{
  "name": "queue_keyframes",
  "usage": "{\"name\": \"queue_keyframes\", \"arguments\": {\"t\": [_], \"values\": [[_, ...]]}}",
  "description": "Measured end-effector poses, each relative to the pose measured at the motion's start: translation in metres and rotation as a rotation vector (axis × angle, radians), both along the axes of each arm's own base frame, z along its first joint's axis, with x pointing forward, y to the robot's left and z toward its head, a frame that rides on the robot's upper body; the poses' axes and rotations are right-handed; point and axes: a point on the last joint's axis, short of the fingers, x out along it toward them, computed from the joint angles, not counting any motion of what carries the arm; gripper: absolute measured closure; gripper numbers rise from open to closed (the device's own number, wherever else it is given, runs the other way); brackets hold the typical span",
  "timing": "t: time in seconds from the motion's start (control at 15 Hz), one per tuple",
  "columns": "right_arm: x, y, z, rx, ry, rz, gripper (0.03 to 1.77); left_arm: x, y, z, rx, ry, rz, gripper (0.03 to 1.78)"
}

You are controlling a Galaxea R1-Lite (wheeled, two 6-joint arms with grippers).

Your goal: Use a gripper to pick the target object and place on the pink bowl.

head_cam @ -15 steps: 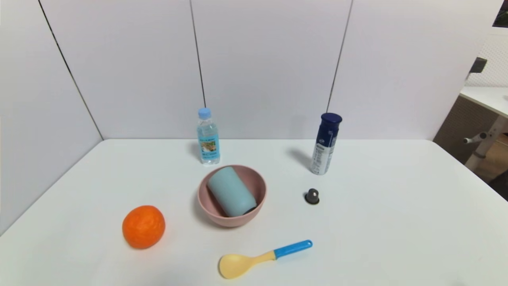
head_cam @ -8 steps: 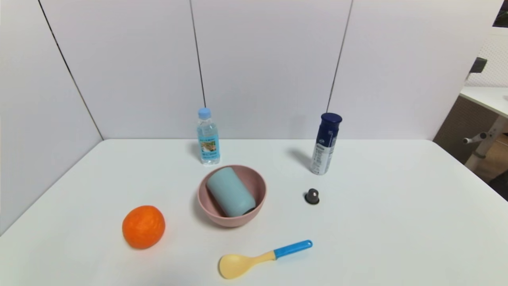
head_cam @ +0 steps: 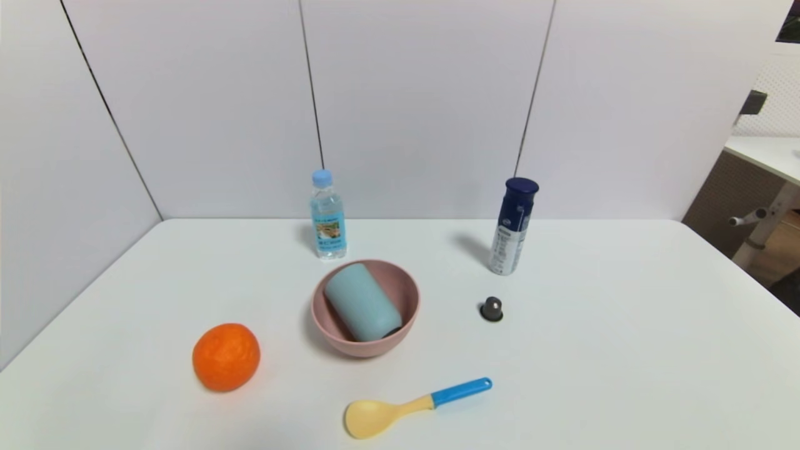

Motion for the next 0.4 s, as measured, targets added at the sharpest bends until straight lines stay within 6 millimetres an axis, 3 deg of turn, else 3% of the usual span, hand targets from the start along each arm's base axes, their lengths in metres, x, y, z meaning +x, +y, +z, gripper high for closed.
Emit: {"name": "queue_keyframes", "arguments": {"t": [0.4], "values": [[-0.0007,-0.0002,-0.0003,0.032,-0.008,-0.009,0.1,0.0,0.0,0.0,0.0,0.0,0.0,0.12]]}}
